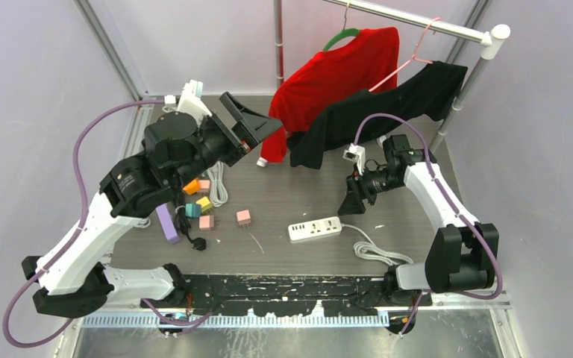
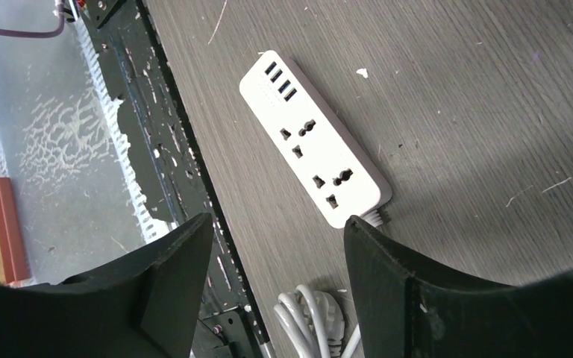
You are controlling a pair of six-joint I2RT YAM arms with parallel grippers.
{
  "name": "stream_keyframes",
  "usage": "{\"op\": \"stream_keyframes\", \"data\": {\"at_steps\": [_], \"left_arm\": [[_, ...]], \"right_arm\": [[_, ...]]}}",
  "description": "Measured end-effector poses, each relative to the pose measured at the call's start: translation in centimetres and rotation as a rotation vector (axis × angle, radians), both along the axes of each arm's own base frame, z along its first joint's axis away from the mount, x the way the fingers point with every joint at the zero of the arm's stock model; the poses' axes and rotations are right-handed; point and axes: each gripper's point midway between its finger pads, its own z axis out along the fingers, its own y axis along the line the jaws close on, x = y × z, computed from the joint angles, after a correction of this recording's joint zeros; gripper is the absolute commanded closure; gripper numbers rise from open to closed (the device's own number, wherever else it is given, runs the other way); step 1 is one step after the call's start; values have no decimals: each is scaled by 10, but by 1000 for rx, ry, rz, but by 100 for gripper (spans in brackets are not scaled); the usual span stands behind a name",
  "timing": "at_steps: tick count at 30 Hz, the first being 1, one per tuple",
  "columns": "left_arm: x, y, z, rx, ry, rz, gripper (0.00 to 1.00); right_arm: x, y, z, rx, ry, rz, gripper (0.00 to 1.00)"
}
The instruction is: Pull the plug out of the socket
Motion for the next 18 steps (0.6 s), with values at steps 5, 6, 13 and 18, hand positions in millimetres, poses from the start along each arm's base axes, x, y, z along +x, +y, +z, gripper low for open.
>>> {"op": "stream_keyframes", "data": {"at_steps": [5, 6, 13, 18], "left_arm": [[0, 1, -7, 39, -37, -11, 1], [0, 2, -15, 61, -53, -15, 0], [-14, 8, -114, 304, -204, -155, 1], [-36, -1, -225, 491, -236, -387, 7]], "right_arm": [[1, -3, 3, 1, -14, -13, 30], [2, -5, 4, 1, -22, -18, 30], [1, -13, 21, 0, -123, -38, 29], [-3, -16, 35, -7, -213, -32, 26]]}}
